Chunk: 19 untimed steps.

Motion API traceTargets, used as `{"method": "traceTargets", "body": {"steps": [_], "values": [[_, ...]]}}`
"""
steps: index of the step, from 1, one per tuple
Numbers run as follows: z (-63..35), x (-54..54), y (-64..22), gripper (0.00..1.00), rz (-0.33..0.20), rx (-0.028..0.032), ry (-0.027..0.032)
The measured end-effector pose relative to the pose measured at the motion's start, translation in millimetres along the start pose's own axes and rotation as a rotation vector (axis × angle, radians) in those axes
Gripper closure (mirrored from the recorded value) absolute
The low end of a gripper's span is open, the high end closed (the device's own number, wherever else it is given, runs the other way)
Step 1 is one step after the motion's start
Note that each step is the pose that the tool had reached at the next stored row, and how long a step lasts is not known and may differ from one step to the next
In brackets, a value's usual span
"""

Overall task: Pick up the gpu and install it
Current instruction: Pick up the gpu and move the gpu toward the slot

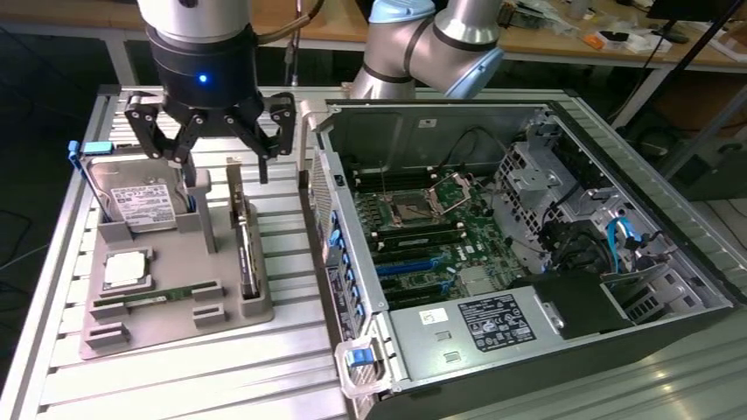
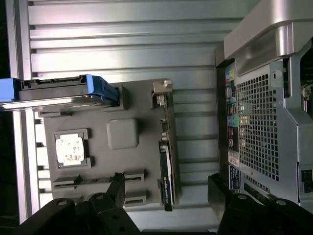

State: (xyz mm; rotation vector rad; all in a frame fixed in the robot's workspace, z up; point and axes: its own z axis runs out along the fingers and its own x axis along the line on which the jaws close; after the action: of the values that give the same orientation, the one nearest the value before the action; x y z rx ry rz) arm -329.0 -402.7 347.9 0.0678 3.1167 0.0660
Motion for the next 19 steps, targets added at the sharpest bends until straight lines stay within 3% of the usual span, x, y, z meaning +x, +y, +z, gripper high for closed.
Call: {"method": "traceTargets", "body": {"steps": [19], "values": [[36.5,0.8,-1.6,0.22,0.0,0.0,0.0001]]}}
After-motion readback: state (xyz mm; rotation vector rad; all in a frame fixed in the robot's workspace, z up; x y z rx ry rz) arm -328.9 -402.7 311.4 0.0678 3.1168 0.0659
